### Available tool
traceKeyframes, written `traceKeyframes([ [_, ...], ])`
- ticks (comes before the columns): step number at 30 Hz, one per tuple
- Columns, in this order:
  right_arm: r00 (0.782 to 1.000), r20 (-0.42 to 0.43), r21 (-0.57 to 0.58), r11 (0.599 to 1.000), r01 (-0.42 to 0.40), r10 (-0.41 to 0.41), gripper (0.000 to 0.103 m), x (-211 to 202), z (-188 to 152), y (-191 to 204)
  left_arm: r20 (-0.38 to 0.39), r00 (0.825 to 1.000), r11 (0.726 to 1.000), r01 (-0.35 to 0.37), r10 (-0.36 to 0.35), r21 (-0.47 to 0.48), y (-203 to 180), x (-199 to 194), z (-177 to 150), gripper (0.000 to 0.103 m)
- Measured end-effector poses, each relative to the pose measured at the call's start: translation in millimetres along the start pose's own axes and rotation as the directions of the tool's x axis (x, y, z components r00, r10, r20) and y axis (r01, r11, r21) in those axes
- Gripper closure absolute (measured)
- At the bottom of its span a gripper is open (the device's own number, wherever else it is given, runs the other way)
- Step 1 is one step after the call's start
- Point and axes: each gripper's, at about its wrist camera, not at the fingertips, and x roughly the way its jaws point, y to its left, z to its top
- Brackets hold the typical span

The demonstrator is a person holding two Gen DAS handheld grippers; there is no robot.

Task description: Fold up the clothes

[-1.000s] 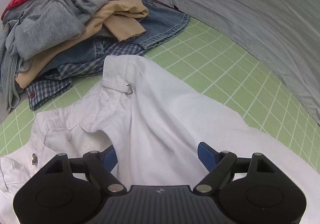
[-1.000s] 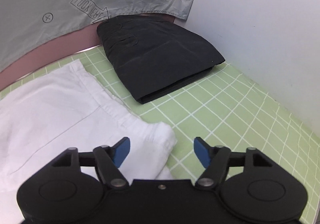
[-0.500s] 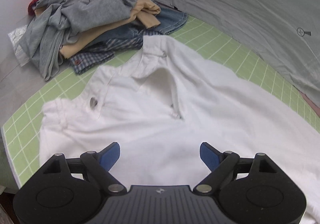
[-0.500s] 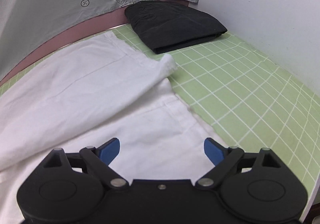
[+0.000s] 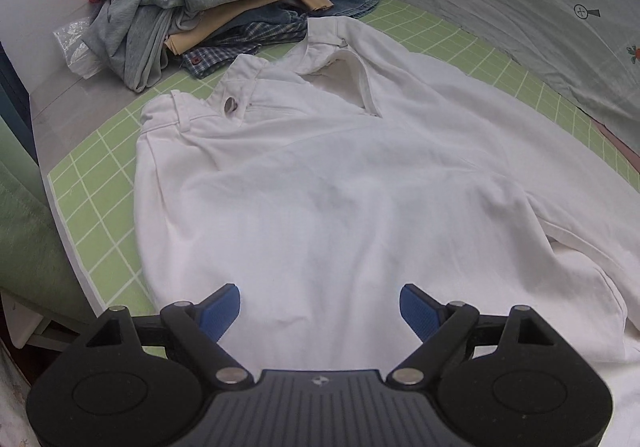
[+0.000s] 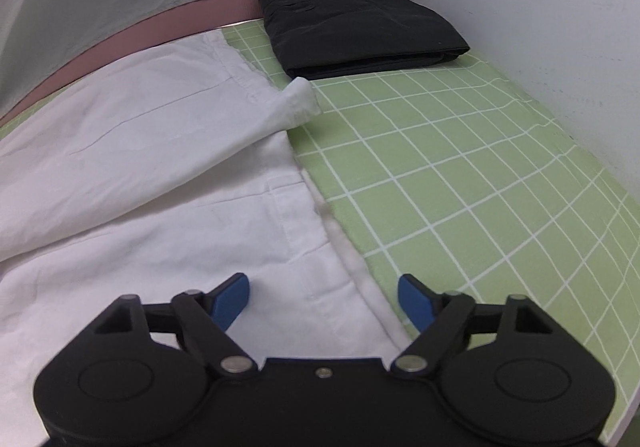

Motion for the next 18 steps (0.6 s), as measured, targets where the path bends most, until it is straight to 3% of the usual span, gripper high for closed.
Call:
traceKeyframes([
  [2, 1.0, 0.001, -0.042, 0.999, -0.013, 0.013, 0.061, -3, 0, 5, -0.003, 1.0, 1.0, -0.001, 0.001, -0.002, -4, -2, -4, 0.016],
  [3, 1.0, -0.003, -0.063, 0.998, -0.019, 0.019, 0.079, -5, 0, 6, -0.004, 1.0, 1.0, -0.002, 0.002, -0.001, -6, -2, -5, 0.016],
  [7, 1.0, 0.007, -0.136, 0.99, 0.027, -0.026, 0.084, -11, -4, -1, 0.001, 1.0, 1.0, 0.0, 0.0, 0.001, -14, -7, -9, 0.016],
  [9, 0.998, 0.019, -0.07, 0.996, 0.053, -0.052, 0.084, -14, -8, -16, 0.003, 1.0, 1.0, 0.003, -0.003, -0.003, -14, -9, -11, 0.016],
  [11, 0.999, 0.018, 0.01, 0.999, 0.042, -0.042, 0.082, -15, -10, -28, -0.001, 1.0, 1.0, 0.001, -0.001, -0.007, -12, -11, -12, 0.016],
  [14, 0.998, 0.005, 0.009, 0.998, 0.067, -0.067, 0.072, -17, -8, -31, -0.004, 1.0, 1.0, -0.001, 0.001, -0.023, -7, -11, -12, 0.016],
  [17, 0.996, 0.03, 0.036, 0.996, 0.084, -0.085, 0.048, -29, -9, -43, -0.001, 1.0, 1.0, 0.002, -0.002, -0.028, -3, -12, -12, 0.016],
  [18, 0.995, 0.042, 0.058, 0.995, 0.084, -0.087, 0.034, -34, -10, -49, -0.003, 1.0, 1.0, 0.004, -0.004, -0.024, -3, -12, -13, 0.016],
])
